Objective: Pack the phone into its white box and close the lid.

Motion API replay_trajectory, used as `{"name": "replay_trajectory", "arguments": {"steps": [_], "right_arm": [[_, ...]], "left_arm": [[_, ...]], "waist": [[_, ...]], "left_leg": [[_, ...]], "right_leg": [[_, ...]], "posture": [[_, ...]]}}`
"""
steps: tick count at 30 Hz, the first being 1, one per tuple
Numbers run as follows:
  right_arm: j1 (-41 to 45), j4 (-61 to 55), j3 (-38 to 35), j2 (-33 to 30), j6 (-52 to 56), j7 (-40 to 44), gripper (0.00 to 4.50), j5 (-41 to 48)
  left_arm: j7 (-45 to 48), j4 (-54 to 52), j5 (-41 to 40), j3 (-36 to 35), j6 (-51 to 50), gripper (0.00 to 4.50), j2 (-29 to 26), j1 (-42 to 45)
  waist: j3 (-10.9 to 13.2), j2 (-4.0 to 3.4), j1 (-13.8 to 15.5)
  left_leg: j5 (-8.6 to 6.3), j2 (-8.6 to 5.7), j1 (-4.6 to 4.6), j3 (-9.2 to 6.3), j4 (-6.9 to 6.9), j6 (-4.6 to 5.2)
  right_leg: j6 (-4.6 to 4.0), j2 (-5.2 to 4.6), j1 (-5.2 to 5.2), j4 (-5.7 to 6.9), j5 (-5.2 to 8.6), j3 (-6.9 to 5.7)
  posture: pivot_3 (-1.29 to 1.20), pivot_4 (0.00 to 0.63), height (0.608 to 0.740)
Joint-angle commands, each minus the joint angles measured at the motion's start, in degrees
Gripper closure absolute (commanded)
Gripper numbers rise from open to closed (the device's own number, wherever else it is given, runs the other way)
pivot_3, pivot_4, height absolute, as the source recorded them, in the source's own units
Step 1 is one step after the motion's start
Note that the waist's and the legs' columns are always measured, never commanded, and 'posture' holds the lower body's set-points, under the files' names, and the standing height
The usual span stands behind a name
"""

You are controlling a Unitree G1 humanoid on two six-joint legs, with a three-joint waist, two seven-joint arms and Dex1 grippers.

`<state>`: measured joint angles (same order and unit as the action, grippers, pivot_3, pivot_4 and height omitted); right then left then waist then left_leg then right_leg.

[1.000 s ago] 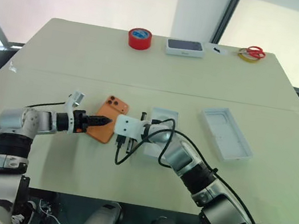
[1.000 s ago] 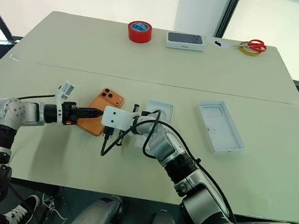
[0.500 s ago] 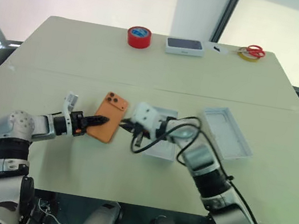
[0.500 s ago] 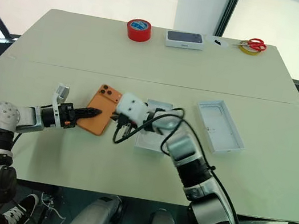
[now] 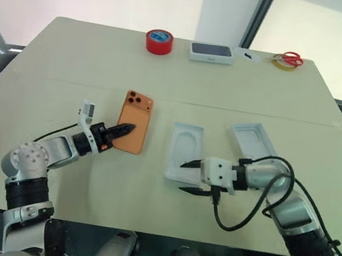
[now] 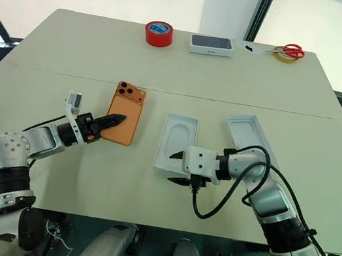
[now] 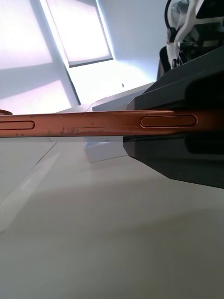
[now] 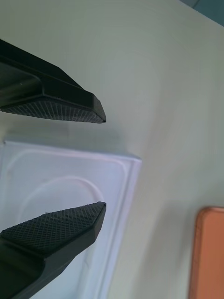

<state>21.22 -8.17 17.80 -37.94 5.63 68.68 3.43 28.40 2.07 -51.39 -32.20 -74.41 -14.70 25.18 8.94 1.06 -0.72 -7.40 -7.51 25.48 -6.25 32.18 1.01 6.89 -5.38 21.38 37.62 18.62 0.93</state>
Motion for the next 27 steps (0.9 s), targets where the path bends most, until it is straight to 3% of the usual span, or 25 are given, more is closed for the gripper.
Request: {"name": "replay_trajectory", "arguments": {"steps": [1,3,6,17,20,27], "right_arm": [[-0.1,-1.0,-0.2,0.1,-1.9,-1.6,1.71,-0.6],[-0.1,-0.2,0.0,0.3,-1.6,-1.9,2.24,-0.9],[-0.1,1.3,0.5,0.2,-3.3,-3.5,3.51,-3.5],[-0.9,1.3,0.8,0.0,-1.0,-2.4,3.51,-2.3],[-0.4,1.6,1.1,0.3,-0.1,-2.7,4.44,-2.8],[2.8,3.3,1.7,3.6,0.0,-5.3,4.48,-4.0]], "left_arm": [[-0.9,-2.1,-3.2,0.0,0.8,4.50,0.0,1.2],[-1.5,-1.9,-3.6,0.2,1.0,4.50,0.0,1.5],[-2.2,-2.0,-4.3,0.6,0.9,4.50,0.0,1.6],[-3.5,-2.0,-6.3,1.5,1.1,4.50,0.0,1.5],[-4.6,-2.4,-7.2,1.6,1.4,4.50,0.8,1.8],[-9.0,-2.7,-11.2,0.3,2.0,4.50,3.1,3.3]], "waist": [[0.0,0.00,0.0],[0.0,0.01,0.1],[0.0,0.01,0.1],[0.0,0.02,0.2],[0.0,0.02,0.2],[0.0,0.04,0.0]], "left_leg": [[0.00,0.00,0.00,0.00,0.02,0.00],[0.00,0.00,0.00,-0.01,0.03,0.00],[0.00,-0.01,0.00,-0.01,0.04,0.00],[0.00,-0.01,0.00,-0.01,0.05,0.00],[0.00,-0.01,0.00,-0.01,0.05,0.00],[0.00,0.00,0.00,-0.02,0.06,0.00]], "right_leg": [[0.00,0.00,0.00,0.00,0.00,0.00],[-0.01,0.00,-0.01,0.00,0.00,-0.01],[-0.01,0.00,-0.02,-0.02,0.00,-0.02],[-0.01,0.00,-0.03,-0.03,0.00,-0.02],[-0.01,0.00,-0.03,-0.03,0.00,-0.02],[-0.01,0.02,-0.04,-0.02,0.00,-0.03]], "posture": [[0.00,0.150,0.740],[0.00,0.150,0.740],[0.00,0.150,0.740],[0.00,0.150,0.740],[0.00,0.150,0.740],[0.00,0.150,0.740]]}}
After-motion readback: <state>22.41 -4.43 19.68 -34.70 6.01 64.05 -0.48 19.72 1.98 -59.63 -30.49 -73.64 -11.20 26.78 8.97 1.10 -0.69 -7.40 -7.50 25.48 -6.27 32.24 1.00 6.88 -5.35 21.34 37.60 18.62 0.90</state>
